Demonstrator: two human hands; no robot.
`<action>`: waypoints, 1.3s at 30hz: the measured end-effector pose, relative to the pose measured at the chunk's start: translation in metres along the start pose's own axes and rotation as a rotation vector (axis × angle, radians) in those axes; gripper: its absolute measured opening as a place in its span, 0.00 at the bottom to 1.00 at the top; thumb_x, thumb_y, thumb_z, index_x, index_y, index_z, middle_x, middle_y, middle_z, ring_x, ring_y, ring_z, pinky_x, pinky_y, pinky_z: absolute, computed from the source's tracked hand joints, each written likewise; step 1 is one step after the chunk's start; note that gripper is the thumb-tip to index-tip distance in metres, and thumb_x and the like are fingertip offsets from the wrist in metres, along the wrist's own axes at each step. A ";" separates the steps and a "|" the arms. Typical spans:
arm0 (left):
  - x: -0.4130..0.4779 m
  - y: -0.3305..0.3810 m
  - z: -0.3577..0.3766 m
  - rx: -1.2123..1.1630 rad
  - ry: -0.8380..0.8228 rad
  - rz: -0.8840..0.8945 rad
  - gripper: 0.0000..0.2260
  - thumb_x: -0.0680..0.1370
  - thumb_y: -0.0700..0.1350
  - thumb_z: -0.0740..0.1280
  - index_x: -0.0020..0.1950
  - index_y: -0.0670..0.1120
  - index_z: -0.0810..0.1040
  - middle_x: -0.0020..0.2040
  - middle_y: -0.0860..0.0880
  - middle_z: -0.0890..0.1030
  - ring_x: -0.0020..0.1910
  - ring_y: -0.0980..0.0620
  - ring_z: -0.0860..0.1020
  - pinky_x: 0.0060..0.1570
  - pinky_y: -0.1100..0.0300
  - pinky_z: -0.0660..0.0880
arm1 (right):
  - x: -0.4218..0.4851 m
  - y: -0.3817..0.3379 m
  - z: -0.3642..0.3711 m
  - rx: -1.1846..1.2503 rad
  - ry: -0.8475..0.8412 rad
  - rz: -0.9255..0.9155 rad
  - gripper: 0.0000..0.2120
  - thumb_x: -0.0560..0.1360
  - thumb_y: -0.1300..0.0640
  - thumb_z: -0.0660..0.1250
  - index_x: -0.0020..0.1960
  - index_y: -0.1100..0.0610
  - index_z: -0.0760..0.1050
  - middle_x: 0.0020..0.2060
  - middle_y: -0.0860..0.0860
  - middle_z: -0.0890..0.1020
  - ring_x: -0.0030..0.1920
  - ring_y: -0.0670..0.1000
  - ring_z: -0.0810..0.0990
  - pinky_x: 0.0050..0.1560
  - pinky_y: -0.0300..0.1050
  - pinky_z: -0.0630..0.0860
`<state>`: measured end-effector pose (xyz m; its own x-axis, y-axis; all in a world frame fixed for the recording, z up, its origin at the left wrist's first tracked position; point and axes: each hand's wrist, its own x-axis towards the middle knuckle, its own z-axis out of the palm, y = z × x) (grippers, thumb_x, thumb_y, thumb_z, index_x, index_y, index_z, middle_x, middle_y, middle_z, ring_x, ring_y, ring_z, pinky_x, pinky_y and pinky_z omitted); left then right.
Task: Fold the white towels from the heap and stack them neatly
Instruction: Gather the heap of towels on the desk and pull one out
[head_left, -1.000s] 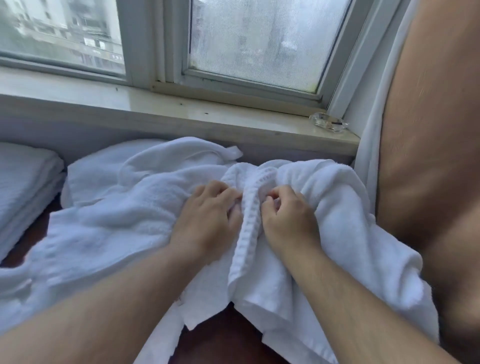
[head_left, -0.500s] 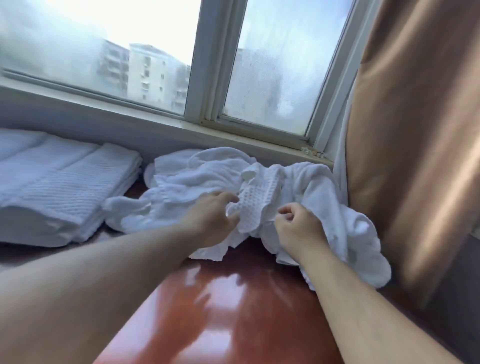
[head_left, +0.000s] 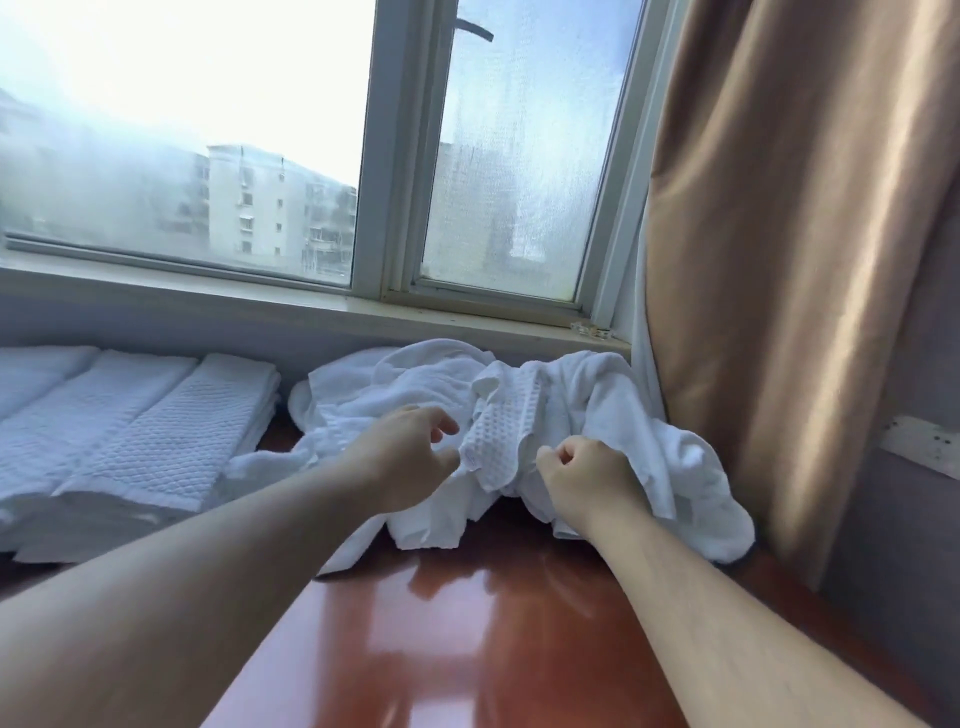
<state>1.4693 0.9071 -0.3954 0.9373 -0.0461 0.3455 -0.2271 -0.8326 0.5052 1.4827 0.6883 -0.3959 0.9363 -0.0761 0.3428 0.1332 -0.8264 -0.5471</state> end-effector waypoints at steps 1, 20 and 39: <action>0.007 0.000 0.007 -0.018 -0.002 0.012 0.16 0.78 0.55 0.64 0.66 0.55 0.75 0.58 0.57 0.76 0.52 0.57 0.73 0.47 0.62 0.69 | 0.004 0.003 0.000 -0.002 0.017 0.012 0.19 0.77 0.45 0.60 0.31 0.54 0.69 0.29 0.48 0.76 0.32 0.50 0.75 0.31 0.44 0.69; 0.060 -0.074 0.048 -0.205 0.018 -0.050 0.13 0.79 0.52 0.65 0.64 0.59 0.74 0.57 0.61 0.74 0.51 0.62 0.75 0.51 0.64 0.73 | 0.128 -0.018 0.111 0.054 0.072 0.233 0.13 0.81 0.53 0.59 0.63 0.56 0.62 0.43 0.49 0.74 0.35 0.47 0.72 0.28 0.42 0.64; 0.118 -0.013 0.097 -0.141 0.188 0.014 0.14 0.79 0.53 0.64 0.65 0.57 0.77 0.63 0.55 0.74 0.66 0.51 0.67 0.65 0.55 0.65 | 0.121 0.041 0.065 0.105 0.131 -0.257 0.15 0.82 0.45 0.56 0.40 0.48 0.74 0.38 0.45 0.80 0.44 0.50 0.78 0.42 0.46 0.72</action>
<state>1.6083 0.8588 -0.4383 0.8710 0.0572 0.4879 -0.2870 -0.7469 0.5998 1.6223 0.6815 -0.4268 0.8187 0.0513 0.5720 0.3995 -0.7665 -0.5030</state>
